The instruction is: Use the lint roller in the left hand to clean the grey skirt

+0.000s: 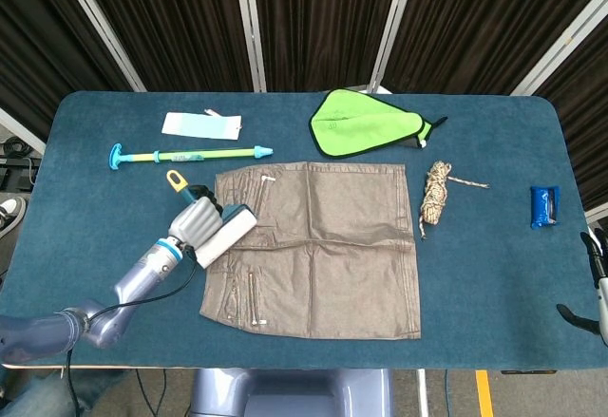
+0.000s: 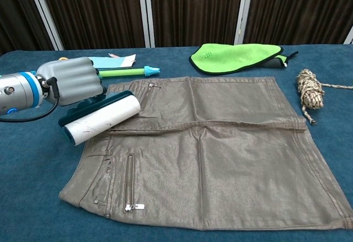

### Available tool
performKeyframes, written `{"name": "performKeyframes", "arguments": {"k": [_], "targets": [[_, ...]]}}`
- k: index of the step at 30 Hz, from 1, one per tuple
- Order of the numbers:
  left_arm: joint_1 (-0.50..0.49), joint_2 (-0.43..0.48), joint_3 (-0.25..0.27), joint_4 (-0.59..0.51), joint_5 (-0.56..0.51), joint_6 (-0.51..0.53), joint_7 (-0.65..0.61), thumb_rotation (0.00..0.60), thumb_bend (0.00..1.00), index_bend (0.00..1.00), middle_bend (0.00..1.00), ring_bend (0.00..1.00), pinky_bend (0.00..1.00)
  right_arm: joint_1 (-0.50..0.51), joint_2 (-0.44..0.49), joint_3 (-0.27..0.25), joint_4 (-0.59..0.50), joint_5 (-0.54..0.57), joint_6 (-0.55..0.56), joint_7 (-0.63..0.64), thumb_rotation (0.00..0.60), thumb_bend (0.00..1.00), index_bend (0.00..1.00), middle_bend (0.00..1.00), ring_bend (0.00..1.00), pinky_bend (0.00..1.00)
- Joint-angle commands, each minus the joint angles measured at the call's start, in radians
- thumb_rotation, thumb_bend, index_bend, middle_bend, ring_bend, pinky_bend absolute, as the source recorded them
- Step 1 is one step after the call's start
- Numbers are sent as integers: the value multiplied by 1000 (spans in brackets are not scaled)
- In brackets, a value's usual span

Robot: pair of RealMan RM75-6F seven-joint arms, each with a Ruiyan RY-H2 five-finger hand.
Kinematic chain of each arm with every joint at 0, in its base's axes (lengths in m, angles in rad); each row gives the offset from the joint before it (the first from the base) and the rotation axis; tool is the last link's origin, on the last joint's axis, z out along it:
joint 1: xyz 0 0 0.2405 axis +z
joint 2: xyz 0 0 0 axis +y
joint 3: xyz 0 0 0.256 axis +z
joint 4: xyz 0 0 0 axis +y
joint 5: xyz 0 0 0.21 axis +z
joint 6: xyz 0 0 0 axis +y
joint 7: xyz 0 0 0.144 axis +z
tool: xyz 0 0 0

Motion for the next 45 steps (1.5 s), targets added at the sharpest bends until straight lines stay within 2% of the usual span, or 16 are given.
{"name": "performKeyframes", "arguments": {"k": [1,12,15,16,17,18,19,20,21,22,23,25,33,37,40,45], "targets": [[23,16,5,11,6,9,-31,600,956,655,485,376,432,0,0,-1,0,-3,1,0,600,0,0,0,0,0],[108,25,22,90,33,13,-176,600,957,644,481,374,433,-5,0,-9,-7,-22,11,-5,600,0,0,0,0,0],[127,18,18,106,38,15,-220,600,953,615,466,371,426,-6,0,-11,-9,-26,12,-6,600,0,0,0,0,0],[136,14,14,111,36,17,-239,600,920,585,442,359,411,-6,1,-12,-10,-28,14,-6,600,0,0,0,0,0],[142,12,10,113,33,18,-250,600,877,565,422,346,395,-7,1,-12,-11,-30,14,-6,600,0,0,0,0,0],[148,10,7,114,31,21,-255,600,717,496,359,297,341,-7,1,-12,-12,-31,15,-6,600,0,0,0,0,0],[153,8,3,115,27,26,-256,600,494,395,273,221,264,-8,2,-13,-13,-32,16,-5,600,0,0,0,0,0],[162,7,-4,113,14,33,-250,600,339,317,207,163,207,-9,2,-13,-14,-34,19,-5,600,0,0,0,0,0],[171,6,-12,106,-4,39,-238,600,152,194,114,82,128,-10,3,-13,-16,-37,21,-4,600,0,0,0,0,0],[183,8,-27,87,-44,44,-219,600,54,96,47,30,71,-11,5,-15,-18,-42,25,-2,600,0,0,0,0,0],[191,13,-38,62,-76,50,-199,600,20,52,20,11,45,-12,6,-16,-19,-47,27,-1,600,0,0,0,0,0],[201,29,-53,11,-112,69,-170,600,0,0,0,0,14,-14,7,-18,-21,-53,30,2,600,0,0,0,0,0],[257,144,-80,-179,-79,200,-223,600,0,0,0,0,0,-24,17,-29,-30,-90,54,17,600,0,0,0,0,0],[317,217,-102,-300,-20,314,-343,600,0,0,0,0,0,-31,22,-34,-31,-108,68,30,600,0,0,0,0,0],[391,253,-111,-380,57,459,-445,600,0,0,0,0,0,-36,26,-36,-30,-121,79,45,600,0,0,0,0,0],[508,314,-76,-476,158,594,-616,600,0,0,0,0,0,-43,33,-39,-27,-137,95,69,600,0,0,0,0,0]]}}
